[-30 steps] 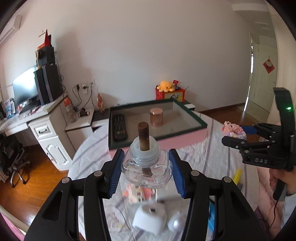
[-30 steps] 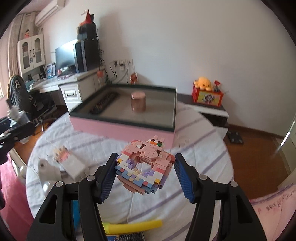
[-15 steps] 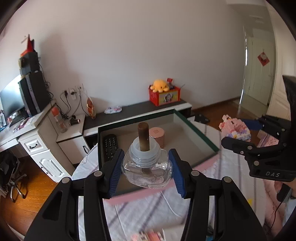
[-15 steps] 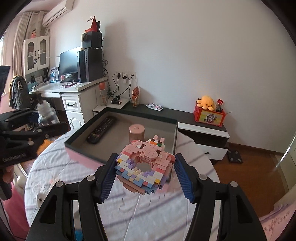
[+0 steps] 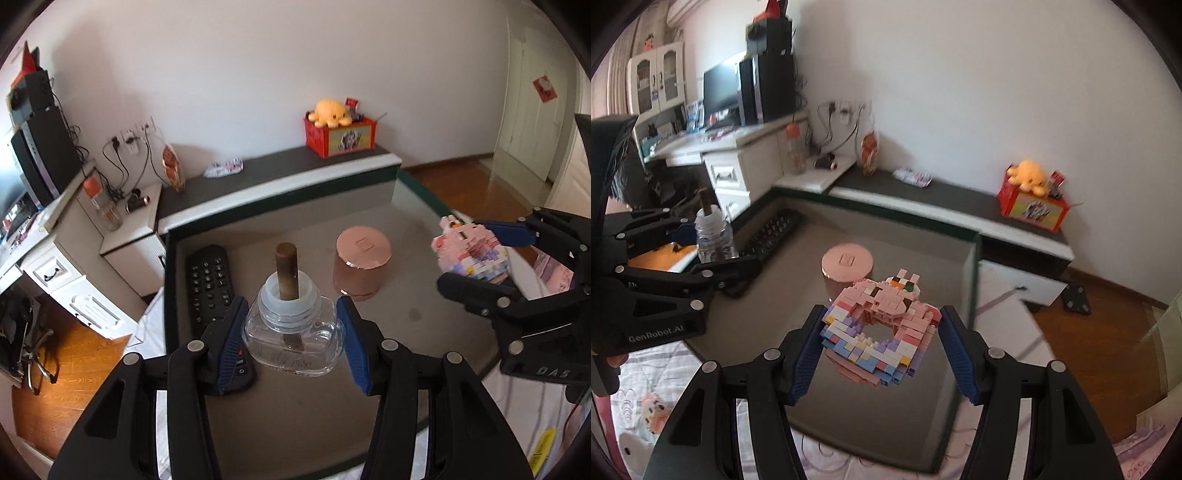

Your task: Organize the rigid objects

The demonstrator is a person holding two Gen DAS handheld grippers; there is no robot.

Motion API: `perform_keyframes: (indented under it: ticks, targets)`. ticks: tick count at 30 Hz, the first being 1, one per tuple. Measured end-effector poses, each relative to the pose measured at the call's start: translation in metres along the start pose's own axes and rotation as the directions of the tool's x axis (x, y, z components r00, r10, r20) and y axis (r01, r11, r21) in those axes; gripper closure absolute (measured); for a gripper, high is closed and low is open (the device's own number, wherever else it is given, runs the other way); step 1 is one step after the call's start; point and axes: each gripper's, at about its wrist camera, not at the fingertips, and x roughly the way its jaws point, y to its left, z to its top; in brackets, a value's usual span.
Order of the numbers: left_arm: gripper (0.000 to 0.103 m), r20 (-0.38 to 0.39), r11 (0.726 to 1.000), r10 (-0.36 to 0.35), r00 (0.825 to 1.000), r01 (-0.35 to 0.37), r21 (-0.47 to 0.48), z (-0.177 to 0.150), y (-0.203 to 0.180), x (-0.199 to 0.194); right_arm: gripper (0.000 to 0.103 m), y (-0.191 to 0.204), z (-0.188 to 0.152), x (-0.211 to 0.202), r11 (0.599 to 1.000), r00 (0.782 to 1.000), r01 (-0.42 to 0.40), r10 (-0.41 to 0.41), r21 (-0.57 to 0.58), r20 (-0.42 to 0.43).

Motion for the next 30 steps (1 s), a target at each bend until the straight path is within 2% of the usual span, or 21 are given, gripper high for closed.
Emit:
perform_keyframes:
  ticks: [8, 10, 12, 15, 21, 25, 28, 30]
  targets:
    - [0.052, -0.039, 1.0, -0.005, 0.999, 0.007, 0.03, -0.009, -0.003, 0.022, 0.04, 0.002, -0.005, 0.039, 1.0, 0.995, -0.017, 0.015, -0.02, -0.094]
    - [0.047, -0.038, 1.0, -0.004, 0.999, 0.005, 0.025, -0.01, -0.002, 0.022, 0.04, 0.003, -0.007, 0.044, 1.0, 0.994, -0.017, 0.014, -0.026, -0.106]
    - [0.029, -0.03, 1.0, -0.012, 0.999, 0.012, 0.019, -0.011, -0.001, 0.02, 0.04, 0.002, -0.009, 0.048, 0.999, 0.993, -0.026, 0.023, -0.023, -0.119]
    - [0.022, -0.021, 1.0, 0.003, 1.0, -0.002, 0.027, -0.012, 0.0, 0.015, 0.04, 0.001, -0.01, 0.05, 1.0, 0.992, -0.018, 0.015, -0.024, -0.123]
    - [0.013, -0.012, 1.0, 0.025, 1.0, -0.025, -0.007, -0.019, 0.008, 0.004, 0.04, 0.003, -0.01, 0.051, 1.0, 0.991, 0.001, -0.005, -0.03, -0.133]
    - [0.011, 0.002, 0.999, 0.047, 0.999, -0.046, -0.018, -0.025, 0.01, -0.012, 0.039, 0.003, -0.011, 0.049, 1.0, 0.992, 0.004, -0.007, -0.023, -0.123]
    - [0.008, 0.03, 0.998, 0.057, 0.998, -0.056, -0.036, -0.03, 0.013, -0.031, 0.025, 0.003, -0.012, 0.037, 1.0, 0.995, -0.001, 0.0, -0.005, -0.099]
    - [0.007, 0.06, 0.996, 0.078, 0.995, -0.075, -0.052, -0.034, 0.015, -0.05, 0.022, 0.006, -0.013, 0.024, 1.0, 0.998, 0.019, -0.02, -0.014, -0.066]
